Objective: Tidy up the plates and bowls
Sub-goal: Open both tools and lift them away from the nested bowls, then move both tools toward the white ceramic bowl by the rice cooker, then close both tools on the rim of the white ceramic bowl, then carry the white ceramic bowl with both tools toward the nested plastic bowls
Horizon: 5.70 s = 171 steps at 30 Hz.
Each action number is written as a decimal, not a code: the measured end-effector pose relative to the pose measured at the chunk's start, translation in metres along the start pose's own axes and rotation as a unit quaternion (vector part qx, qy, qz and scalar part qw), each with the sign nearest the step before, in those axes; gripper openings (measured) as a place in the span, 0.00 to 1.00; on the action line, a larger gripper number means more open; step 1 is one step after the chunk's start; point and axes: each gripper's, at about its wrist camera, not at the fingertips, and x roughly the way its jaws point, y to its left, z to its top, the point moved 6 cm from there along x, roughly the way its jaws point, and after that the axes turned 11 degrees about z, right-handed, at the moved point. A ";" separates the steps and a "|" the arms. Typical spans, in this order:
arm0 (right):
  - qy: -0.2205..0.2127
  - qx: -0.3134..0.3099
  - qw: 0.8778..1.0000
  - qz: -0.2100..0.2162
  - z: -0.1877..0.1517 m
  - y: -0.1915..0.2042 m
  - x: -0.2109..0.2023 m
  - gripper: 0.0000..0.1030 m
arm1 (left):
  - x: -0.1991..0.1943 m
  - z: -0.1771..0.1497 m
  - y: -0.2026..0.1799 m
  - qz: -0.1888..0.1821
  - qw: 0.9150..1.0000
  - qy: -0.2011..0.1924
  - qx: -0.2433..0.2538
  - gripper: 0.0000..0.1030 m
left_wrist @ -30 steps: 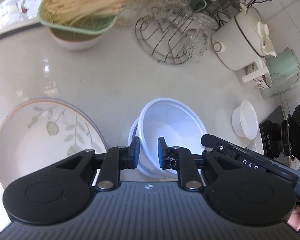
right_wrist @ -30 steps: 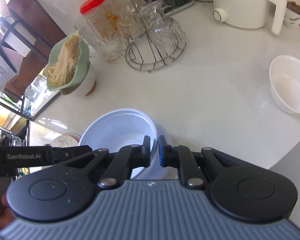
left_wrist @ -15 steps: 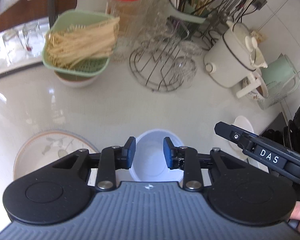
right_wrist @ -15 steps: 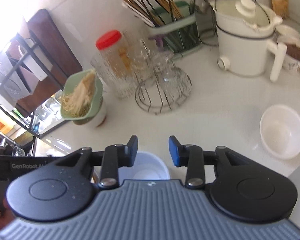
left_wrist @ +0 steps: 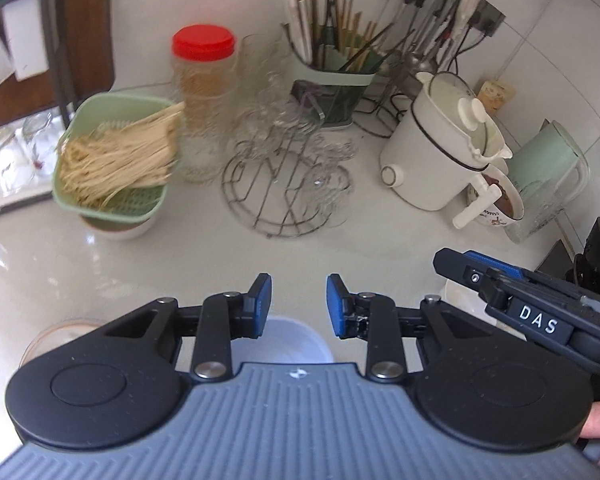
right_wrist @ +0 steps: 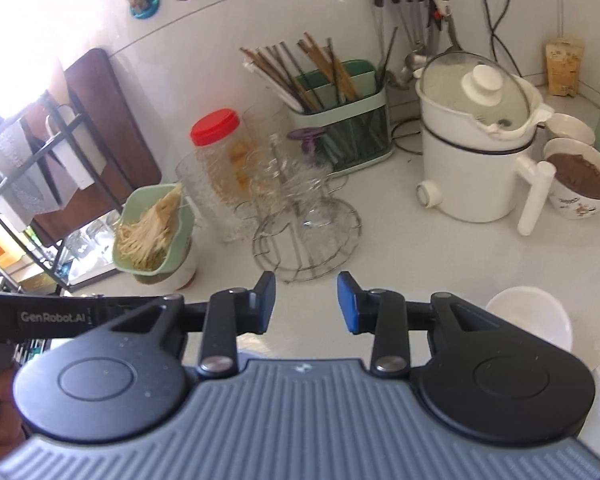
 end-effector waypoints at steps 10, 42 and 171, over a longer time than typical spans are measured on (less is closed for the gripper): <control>-0.024 0.017 0.999 -0.025 0.015 -0.044 -0.016 0.37 | 0.005 0.008 -0.046 0.003 0.999 -0.018 0.026 0.34; -0.034 0.076 0.985 -0.150 -0.009 -0.195 -0.052 0.36 | 0.104 -0.001 -0.205 -0.051 0.986 0.037 0.158 0.53; 0.206 -0.079 0.967 0.129 -0.066 0.017 0.082 0.18 | 0.036 -0.093 0.050 0.092 0.969 0.107 -0.201 0.13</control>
